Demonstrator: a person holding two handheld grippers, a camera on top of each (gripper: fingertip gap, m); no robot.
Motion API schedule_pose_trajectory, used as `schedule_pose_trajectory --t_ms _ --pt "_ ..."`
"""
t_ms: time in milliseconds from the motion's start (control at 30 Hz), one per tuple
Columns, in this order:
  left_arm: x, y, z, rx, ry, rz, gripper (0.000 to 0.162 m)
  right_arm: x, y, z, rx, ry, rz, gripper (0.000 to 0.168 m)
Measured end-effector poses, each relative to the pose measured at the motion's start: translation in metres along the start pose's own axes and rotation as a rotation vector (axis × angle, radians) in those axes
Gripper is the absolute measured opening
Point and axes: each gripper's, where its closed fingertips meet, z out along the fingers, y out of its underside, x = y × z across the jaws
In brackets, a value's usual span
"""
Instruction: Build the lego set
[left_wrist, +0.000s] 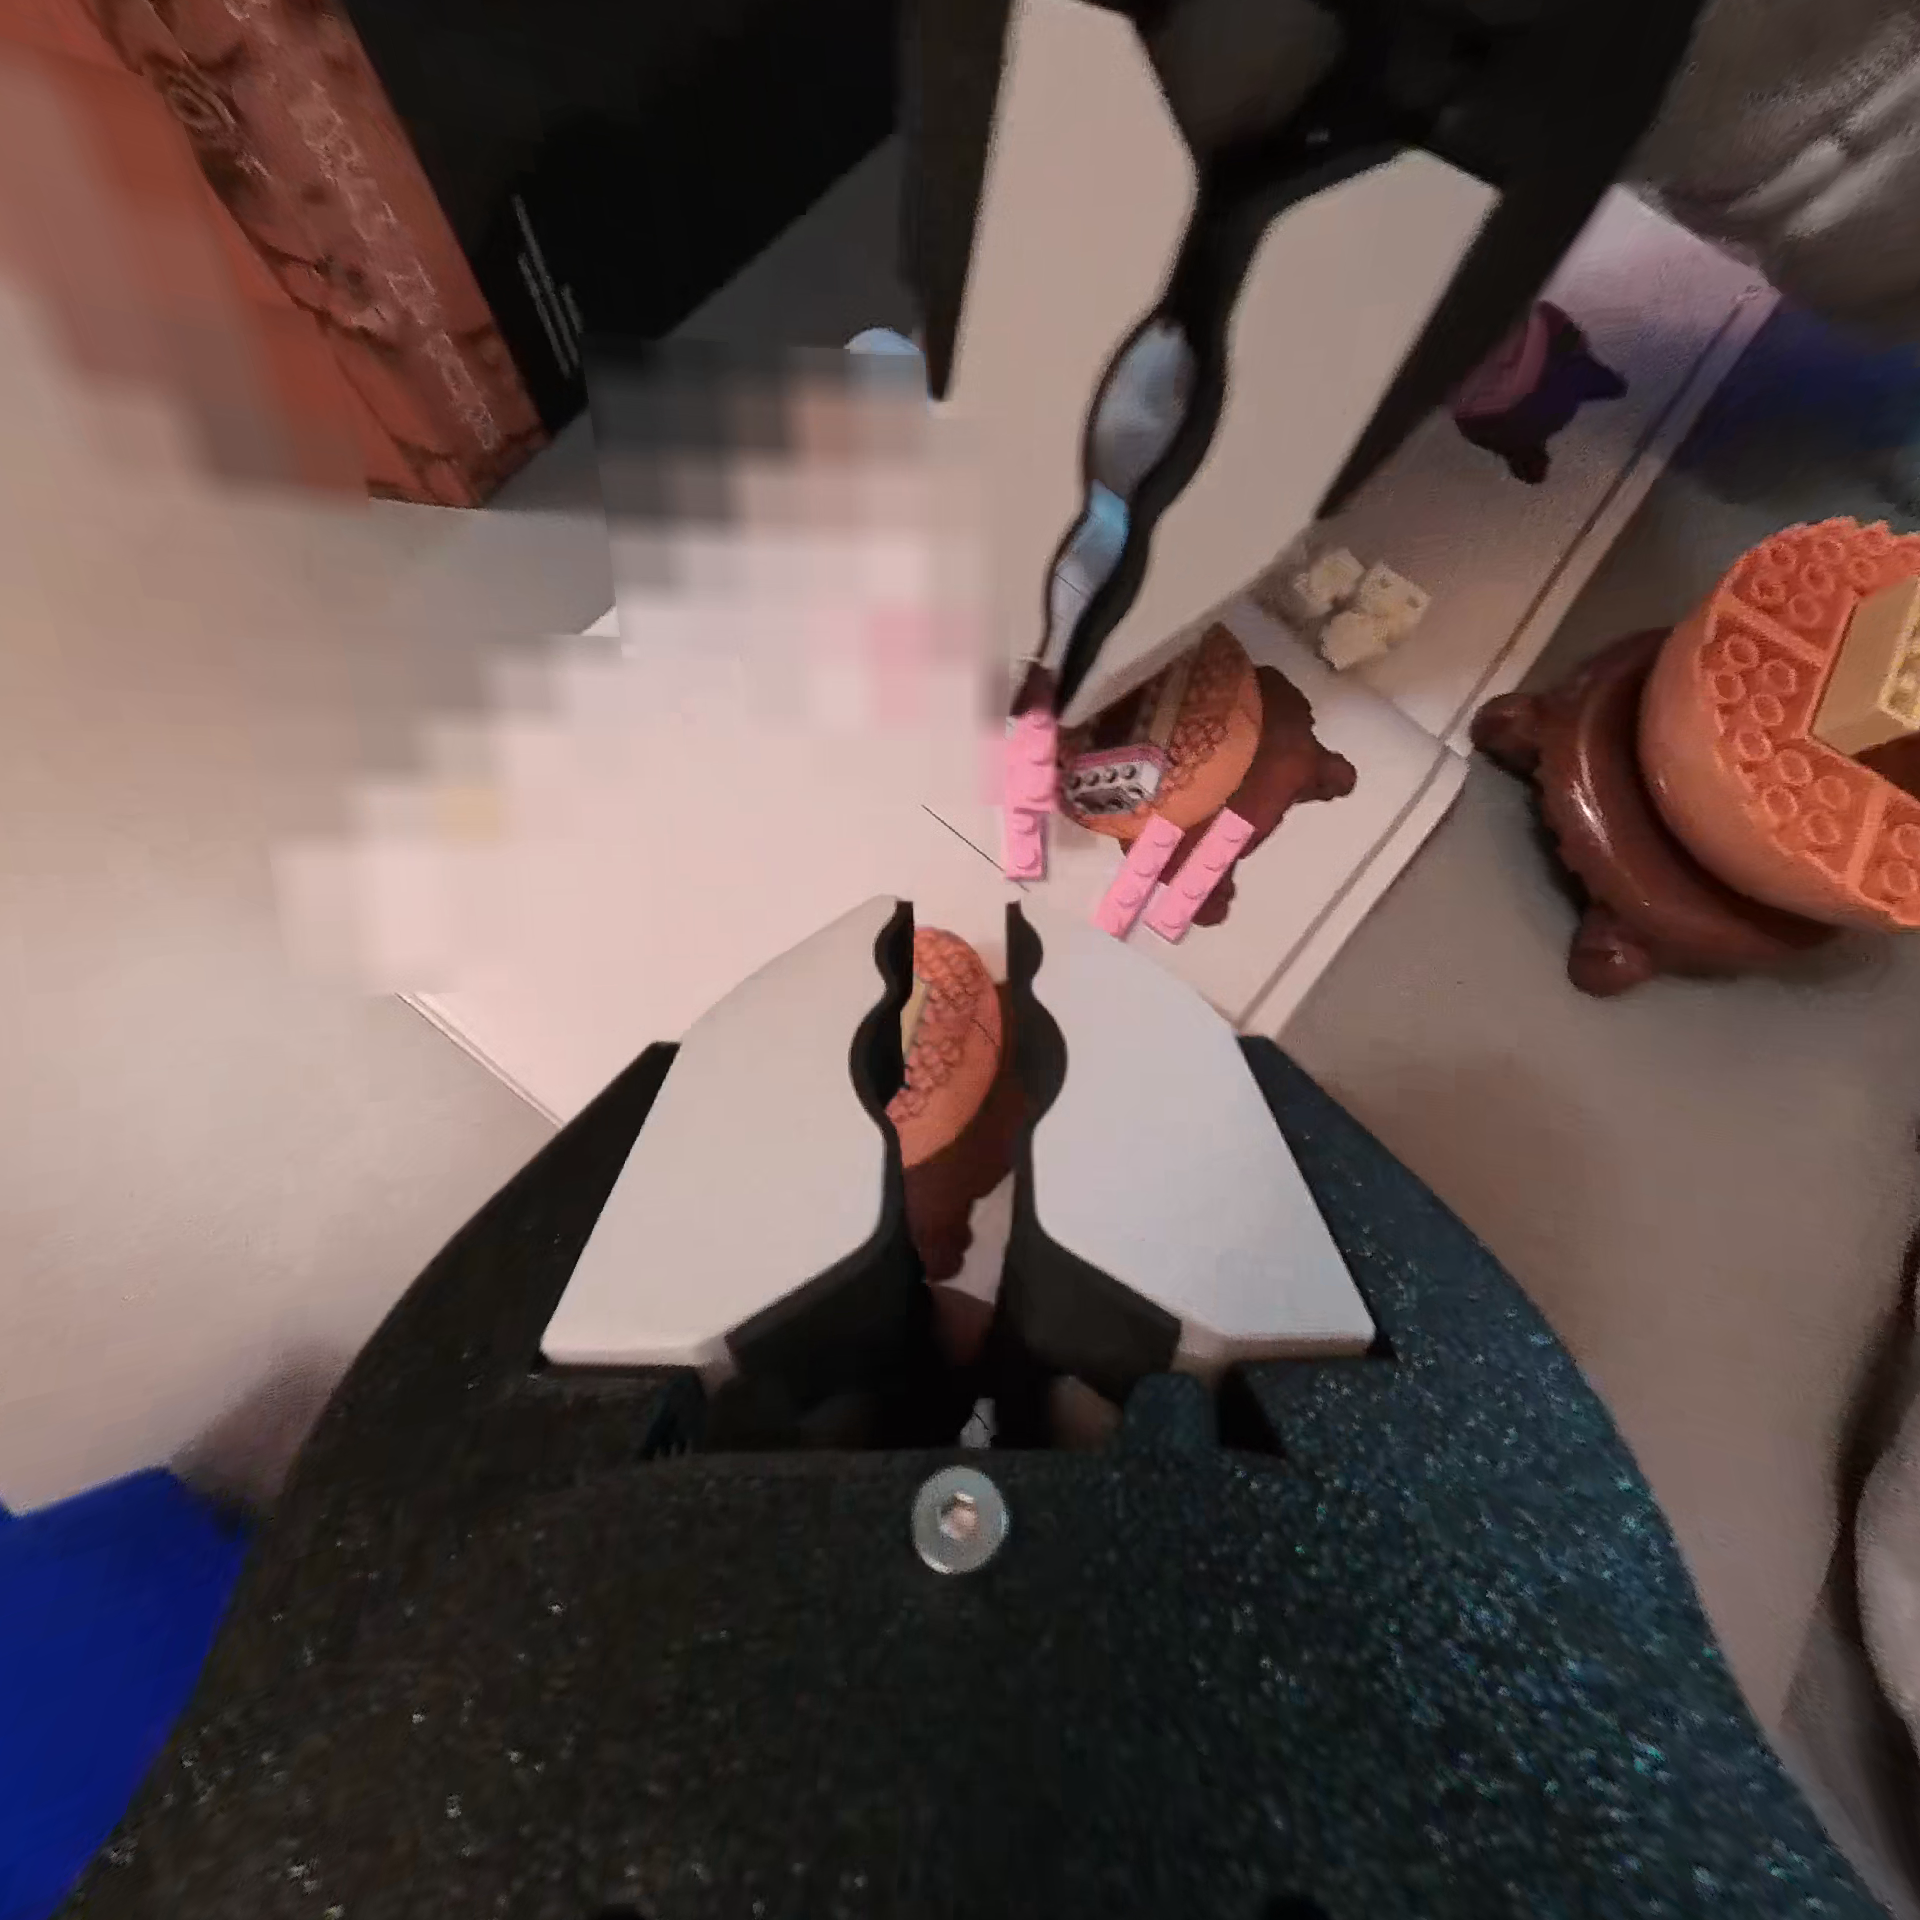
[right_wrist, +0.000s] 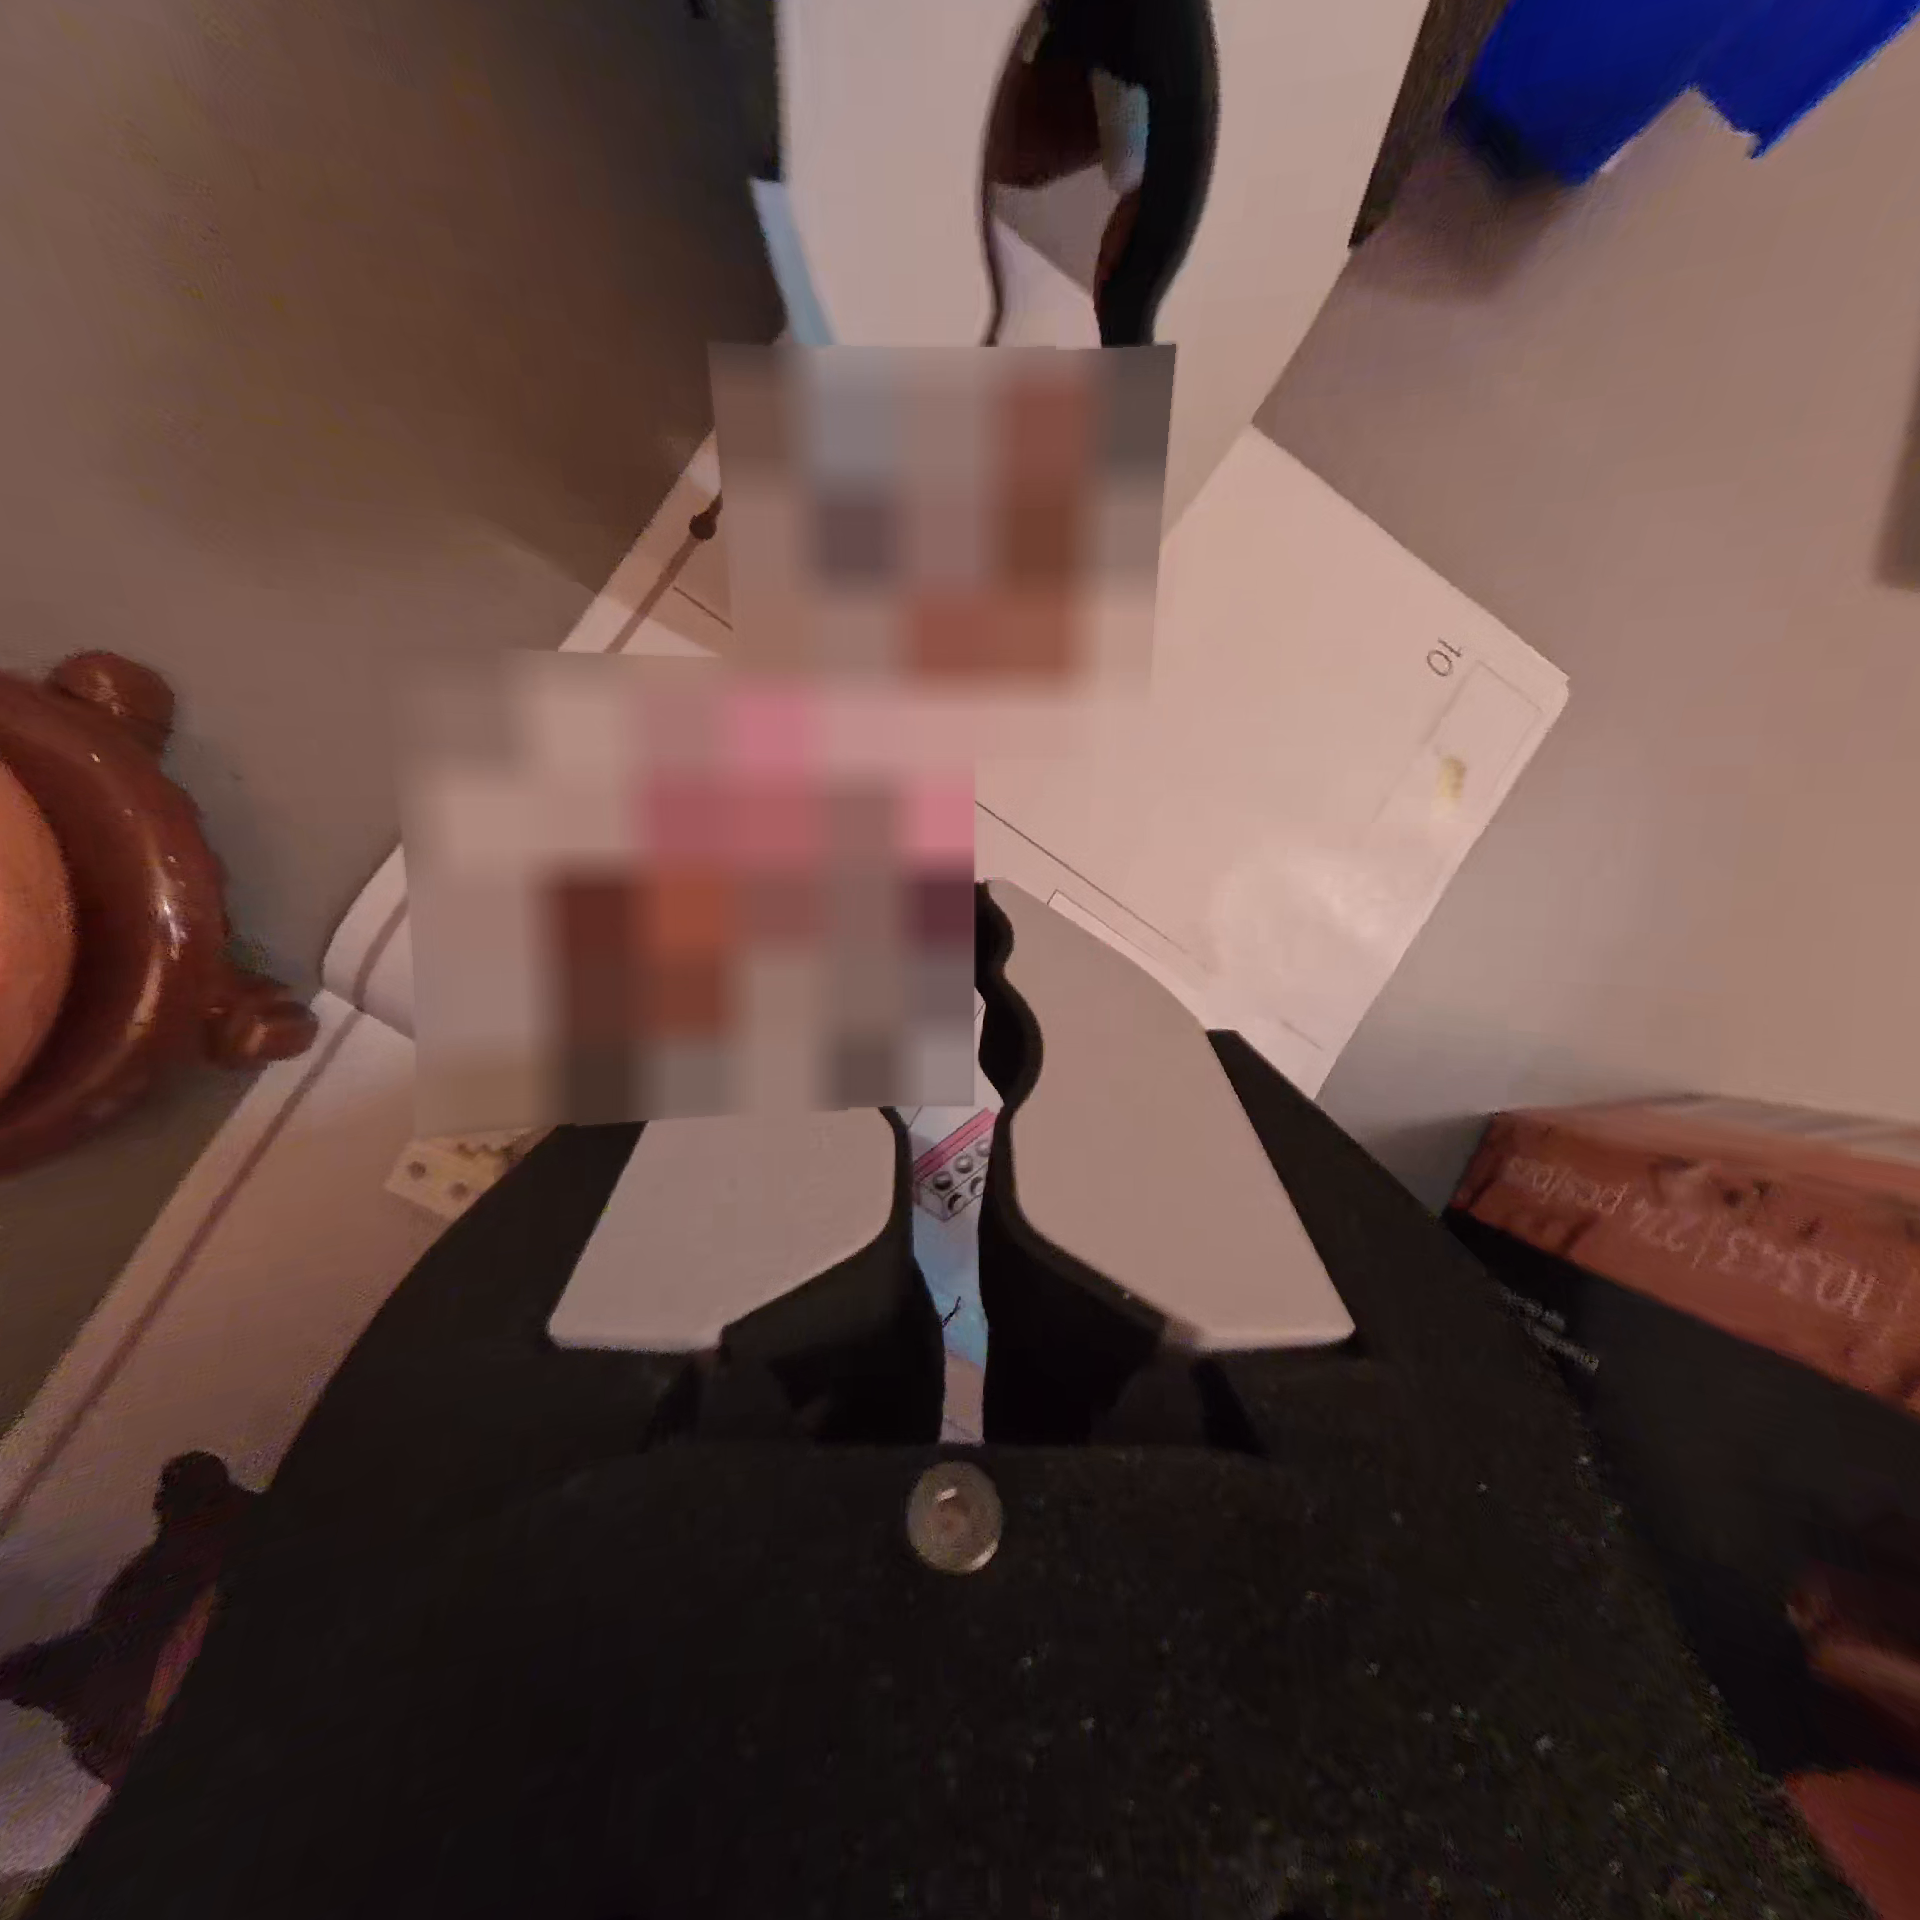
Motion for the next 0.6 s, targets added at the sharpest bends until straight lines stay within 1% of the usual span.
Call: schedule_pose_trajectory --t_ms 67,133,300,467,600 --pt "0.006 0.006 0.001 0.003 -0.028 0.012 0.023 -0.002 0.001 0.005 -0.016 -0.058 -0.032 0.007" --pt "0.011 0.008 0.004 0.011 -0.040 0.027 0.026 -0.005 -0.001 0.007 -0.016 -0.100 -0.049 0.007" --pt "0.014 0.000 0.010 0.066 -0.026 0.008 0.026 -0.004 0.000 0.010 -0.030 -0.104 -0.035 0.007" --pt "0.014 0.003 0.017 0.044 -0.023 0.016 0.024 -0.003 0.001 0.011 -0.039 -0.101 -0.028 0.007" --pt "0.013 0.007 0.015 0.045 -0.033 0.005 0.025 -0.002 -0.001 0.011 -0.039 -0.108 -0.015 0.007"
